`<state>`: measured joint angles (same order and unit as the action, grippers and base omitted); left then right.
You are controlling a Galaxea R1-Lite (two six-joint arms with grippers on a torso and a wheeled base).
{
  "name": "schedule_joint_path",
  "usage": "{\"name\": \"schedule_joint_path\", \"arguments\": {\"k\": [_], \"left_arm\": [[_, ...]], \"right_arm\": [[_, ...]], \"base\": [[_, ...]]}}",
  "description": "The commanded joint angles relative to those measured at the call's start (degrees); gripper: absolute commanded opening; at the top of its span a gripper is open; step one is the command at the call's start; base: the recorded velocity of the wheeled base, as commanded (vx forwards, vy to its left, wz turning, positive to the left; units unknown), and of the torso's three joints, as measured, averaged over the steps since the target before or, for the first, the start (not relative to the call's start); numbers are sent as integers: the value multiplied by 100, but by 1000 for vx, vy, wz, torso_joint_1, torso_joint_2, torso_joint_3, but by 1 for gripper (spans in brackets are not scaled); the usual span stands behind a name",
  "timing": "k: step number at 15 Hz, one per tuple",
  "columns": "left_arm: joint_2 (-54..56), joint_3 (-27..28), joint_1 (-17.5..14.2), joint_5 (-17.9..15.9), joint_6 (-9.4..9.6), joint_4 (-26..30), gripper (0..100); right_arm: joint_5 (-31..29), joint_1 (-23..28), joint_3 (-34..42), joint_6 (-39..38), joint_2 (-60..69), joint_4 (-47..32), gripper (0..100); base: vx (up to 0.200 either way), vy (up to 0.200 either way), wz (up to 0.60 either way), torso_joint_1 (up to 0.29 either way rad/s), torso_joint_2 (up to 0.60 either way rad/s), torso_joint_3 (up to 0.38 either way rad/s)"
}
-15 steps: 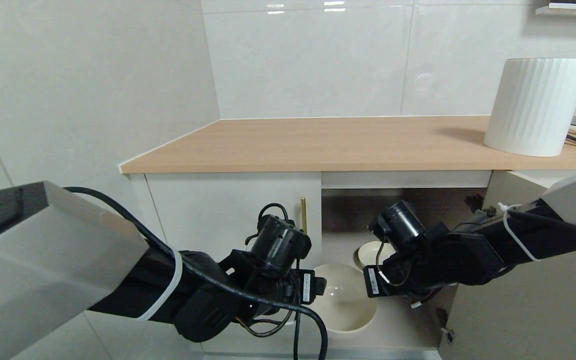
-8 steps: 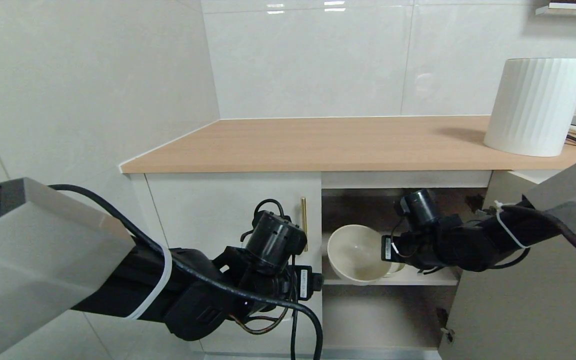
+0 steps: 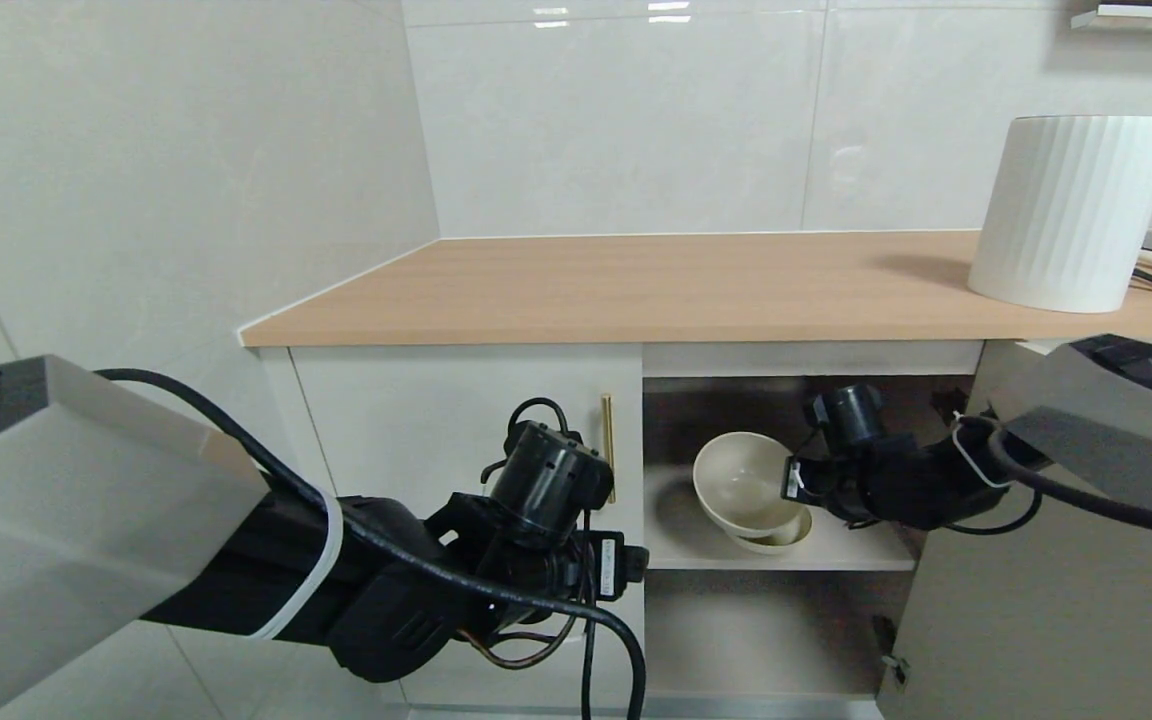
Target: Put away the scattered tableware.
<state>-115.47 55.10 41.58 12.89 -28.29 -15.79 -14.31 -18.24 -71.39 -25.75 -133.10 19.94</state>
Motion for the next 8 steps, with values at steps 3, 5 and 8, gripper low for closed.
{"name": "schedule_joint_path", "arguments": {"k": [3, 5, 8], "left_arm": [[-2, 1, -19, 3, -1, -3, 100], [-2, 1, -19, 3, -1, -3, 100], [-11, 1, -19, 3, -1, -3, 100]], "right_arm": [[-10, 154, -411, -9, -489, 1, 0], [-63, 242, -587, -1, -630, -43, 0], [-81, 356, -745, 17, -832, -52, 0]], "base": [[0, 0, 0, 0, 0, 0], [0, 0, 0, 0, 0, 0], [0, 0, 0, 0, 0, 0]]}}
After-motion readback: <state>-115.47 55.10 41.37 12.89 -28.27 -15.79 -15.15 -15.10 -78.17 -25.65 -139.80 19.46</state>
